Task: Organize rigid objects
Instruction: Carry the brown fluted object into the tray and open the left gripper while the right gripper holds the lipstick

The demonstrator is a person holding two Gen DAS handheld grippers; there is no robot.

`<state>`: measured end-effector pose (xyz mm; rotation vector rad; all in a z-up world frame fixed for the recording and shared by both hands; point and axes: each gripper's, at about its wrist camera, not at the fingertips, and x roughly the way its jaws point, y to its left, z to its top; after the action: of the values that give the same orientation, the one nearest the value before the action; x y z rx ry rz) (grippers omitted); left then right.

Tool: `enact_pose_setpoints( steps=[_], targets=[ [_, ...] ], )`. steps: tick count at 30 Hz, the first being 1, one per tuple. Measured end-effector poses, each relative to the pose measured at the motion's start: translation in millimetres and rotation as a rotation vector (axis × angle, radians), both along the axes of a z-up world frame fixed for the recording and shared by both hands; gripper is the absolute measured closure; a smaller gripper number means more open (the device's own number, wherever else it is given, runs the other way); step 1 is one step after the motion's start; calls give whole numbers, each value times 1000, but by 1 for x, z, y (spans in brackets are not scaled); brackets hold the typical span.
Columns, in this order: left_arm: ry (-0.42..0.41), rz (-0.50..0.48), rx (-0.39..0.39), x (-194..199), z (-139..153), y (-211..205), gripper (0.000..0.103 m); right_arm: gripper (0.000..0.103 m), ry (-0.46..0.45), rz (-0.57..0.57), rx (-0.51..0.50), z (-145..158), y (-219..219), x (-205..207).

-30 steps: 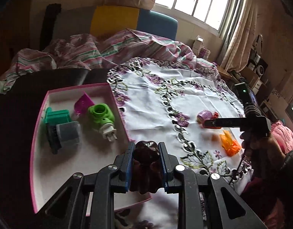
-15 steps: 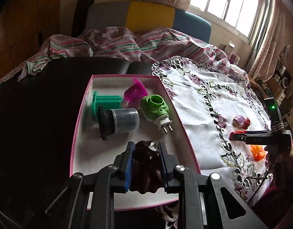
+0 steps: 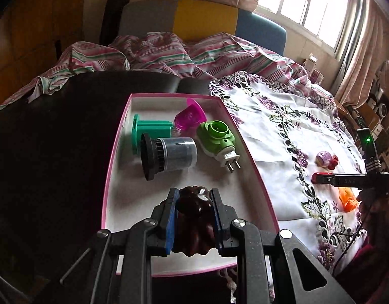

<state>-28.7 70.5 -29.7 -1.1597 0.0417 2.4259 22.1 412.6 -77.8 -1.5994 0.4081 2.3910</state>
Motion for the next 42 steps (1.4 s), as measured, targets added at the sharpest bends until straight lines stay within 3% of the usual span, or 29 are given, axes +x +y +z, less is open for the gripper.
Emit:
enact_pose_setpoints(
  steps=[2, 5, 23, 34, 37, 42],
  targets=[
    [0, 2, -4, 1, 0, -1, 79, 26, -28, -3, -13, -5, 0, -1],
    [1, 5, -8, 0, 0, -3, 79, 27, -67, 19, 60, -10, -8, -3],
    [-41, 27, -39, -13, -17, -19, 79, 27, -61, 41, 110, -7, -13, -4],
    [11, 37, -77, -38, -24, -8, 79, 27, -43, 25, 139, -2, -7, 2],
    [22, 51, -99, -37, -29, -6, 77, 27, -28, 17, 138, 1, -5, 2],
    [24, 60, -111, -35, -32, -9, 62, 27, -29, 40, 158, -2, -7, -2]
  ],
)
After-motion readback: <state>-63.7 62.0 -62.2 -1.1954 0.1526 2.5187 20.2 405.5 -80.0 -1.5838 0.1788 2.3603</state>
